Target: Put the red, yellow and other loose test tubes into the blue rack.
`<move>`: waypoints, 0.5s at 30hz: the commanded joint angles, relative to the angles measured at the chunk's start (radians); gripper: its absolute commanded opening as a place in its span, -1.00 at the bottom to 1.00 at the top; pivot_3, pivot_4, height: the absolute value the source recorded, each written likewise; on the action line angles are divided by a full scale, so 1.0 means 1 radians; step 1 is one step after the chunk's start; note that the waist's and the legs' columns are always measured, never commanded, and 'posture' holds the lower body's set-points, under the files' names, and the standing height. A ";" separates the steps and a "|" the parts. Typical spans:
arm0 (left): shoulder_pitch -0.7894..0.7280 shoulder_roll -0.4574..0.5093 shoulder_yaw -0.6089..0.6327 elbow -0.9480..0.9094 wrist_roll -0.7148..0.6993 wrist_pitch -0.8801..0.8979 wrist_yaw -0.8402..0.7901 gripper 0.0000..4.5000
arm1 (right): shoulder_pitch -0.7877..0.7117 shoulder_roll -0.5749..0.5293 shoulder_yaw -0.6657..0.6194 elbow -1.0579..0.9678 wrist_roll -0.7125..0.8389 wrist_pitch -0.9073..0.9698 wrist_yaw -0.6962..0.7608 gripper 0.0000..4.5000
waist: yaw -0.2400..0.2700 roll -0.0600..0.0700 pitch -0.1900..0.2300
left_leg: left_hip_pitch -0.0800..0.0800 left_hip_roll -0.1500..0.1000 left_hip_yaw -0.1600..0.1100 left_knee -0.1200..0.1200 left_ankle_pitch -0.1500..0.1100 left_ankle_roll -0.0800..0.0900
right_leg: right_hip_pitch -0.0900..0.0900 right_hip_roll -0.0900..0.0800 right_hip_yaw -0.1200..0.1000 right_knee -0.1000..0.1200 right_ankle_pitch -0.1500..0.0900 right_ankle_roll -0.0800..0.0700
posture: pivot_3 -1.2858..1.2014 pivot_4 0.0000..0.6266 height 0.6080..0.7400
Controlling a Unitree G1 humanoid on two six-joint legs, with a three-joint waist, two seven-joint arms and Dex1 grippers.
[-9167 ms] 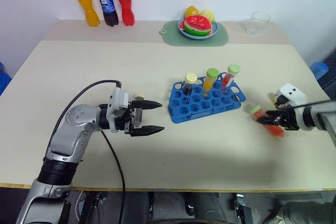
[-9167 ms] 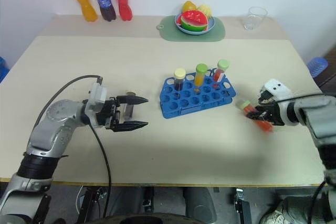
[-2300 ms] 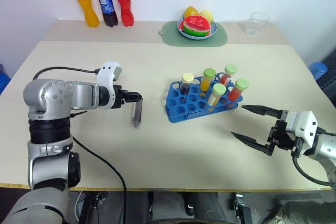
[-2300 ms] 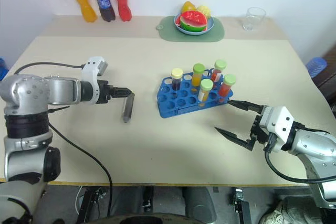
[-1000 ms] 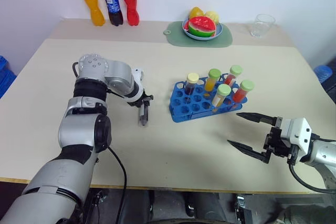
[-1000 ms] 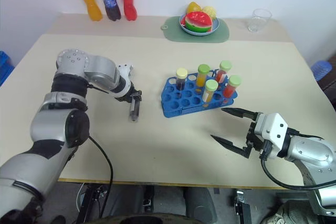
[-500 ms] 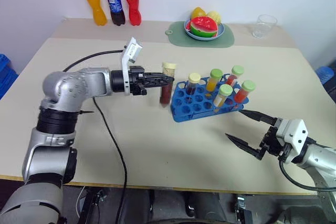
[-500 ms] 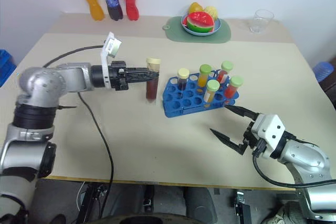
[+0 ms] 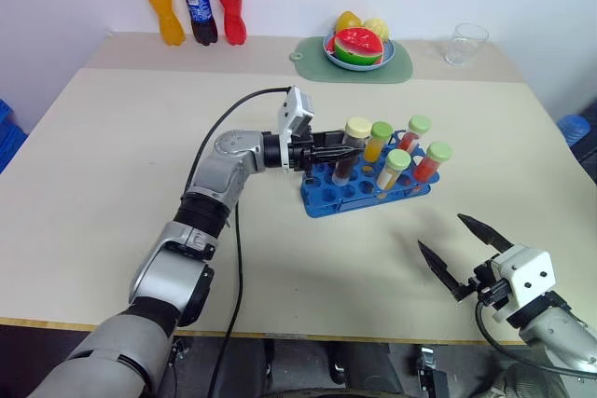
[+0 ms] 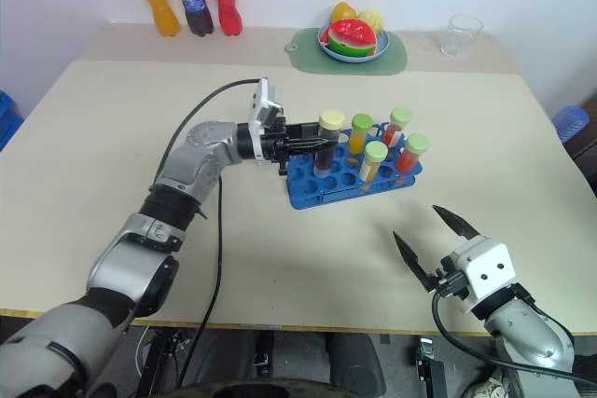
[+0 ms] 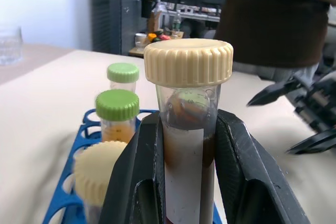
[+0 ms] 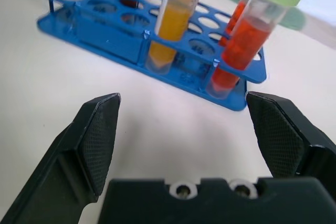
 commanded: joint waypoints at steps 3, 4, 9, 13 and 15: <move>-0.023 -0.030 0.020 0.044 0.049 -0.080 -0.054 -0.68 | 0.057 0.025 -0.011 -0.074 -0.008 -0.023 -0.027 0.88 | 0.001 0.000 0.000 | 0.000 0.000 0.000 0.000 0.000 0.000 | 0.000 0.000 0.000 0.000 0.000 0.000 | 0.03 -0.52 1.00; -0.020 -0.036 0.017 0.062 0.065 -0.099 -0.056 -0.68 | 0.063 0.026 -0.013 -0.075 -0.008 -0.025 -0.029 0.88 | 0.001 0.000 0.000 | 0.000 0.000 0.000 0.000 0.000 0.000 | 0.000 0.000 0.000 0.000 0.000 0.000 | 0.03 -0.52 1.00; 0.003 -0.067 0.007 0.105 0.116 -0.162 -0.065 -0.68 | 0.073 0.030 -0.013 -0.077 -0.009 -0.032 -0.035 0.88 | 0.001 0.000 0.000 | 0.000 0.000 0.000 0.000 0.000 0.000 | 0.000 0.000 0.000 0.000 0.000 0.000 | 0.03 -0.52 1.00; 0.028 -0.091 0.001 0.099 0.135 -0.182 -0.078 -0.68 | 0.072 0.027 -0.010 -0.081 -0.009 -0.029 -0.038 0.88 | 0.001 0.000 0.000 | 0.000 0.000 0.000 0.000 0.000 0.000 | 0.000 0.000 0.000 0.000 0.000 0.000 | 0.03 -0.52 1.00; 0.036 -0.096 -0.001 0.101 0.153 -0.189 -0.077 -0.68 | 0.069 0.024 -0.008 -0.089 -0.009 -0.020 -0.039 0.88 | 0.001 0.000 0.000 | 0.000 0.001 0.000 0.000 0.000 0.000 | 0.000 0.000 0.000 0.000 0.000 0.000 | 0.03 -0.52 1.00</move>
